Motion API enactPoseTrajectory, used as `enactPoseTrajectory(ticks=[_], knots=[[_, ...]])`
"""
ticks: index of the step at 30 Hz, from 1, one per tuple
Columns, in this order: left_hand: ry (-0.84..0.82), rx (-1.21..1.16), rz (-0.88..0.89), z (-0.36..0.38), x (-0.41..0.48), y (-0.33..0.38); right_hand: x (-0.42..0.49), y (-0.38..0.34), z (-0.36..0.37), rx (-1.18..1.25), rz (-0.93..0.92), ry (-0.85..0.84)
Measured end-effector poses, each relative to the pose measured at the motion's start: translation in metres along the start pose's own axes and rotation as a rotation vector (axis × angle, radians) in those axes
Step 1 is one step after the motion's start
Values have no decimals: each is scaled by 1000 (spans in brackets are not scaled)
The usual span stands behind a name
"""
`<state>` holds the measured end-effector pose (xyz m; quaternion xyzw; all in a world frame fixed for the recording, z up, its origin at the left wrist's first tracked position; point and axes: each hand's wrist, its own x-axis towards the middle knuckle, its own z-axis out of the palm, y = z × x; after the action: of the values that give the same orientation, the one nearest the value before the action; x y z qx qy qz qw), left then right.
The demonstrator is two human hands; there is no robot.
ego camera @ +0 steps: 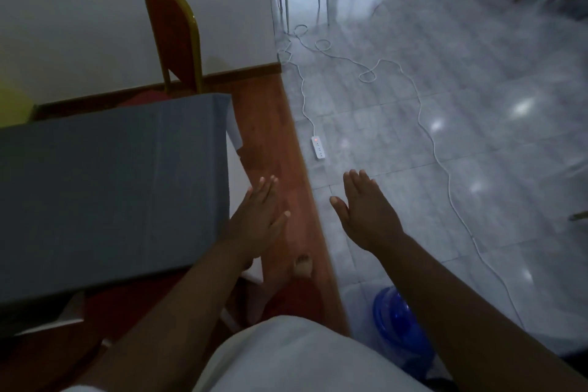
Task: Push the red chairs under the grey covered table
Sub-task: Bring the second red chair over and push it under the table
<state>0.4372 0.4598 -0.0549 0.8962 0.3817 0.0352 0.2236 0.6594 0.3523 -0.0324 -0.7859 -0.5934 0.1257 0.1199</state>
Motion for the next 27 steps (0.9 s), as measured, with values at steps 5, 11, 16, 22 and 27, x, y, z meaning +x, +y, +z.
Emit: enactPoseTrajectory(ticks=[5,11,16,22,27], knots=[[37,-84,-37,-2,40,-11,34,17,-7,-5,-7,-18],[21,-43,-106,-32,146,-53,159,37,-22,-57,-10,-66],[67,6,-121,-77,210,-104,257,18,-30,-49,-51,-74],[119,-3,-200,-114,260,-149,356,-14,-33,-23,-168,-80],[136,39,-237,-124,294,-178,424,-33,-27,-18,-245,-107]])
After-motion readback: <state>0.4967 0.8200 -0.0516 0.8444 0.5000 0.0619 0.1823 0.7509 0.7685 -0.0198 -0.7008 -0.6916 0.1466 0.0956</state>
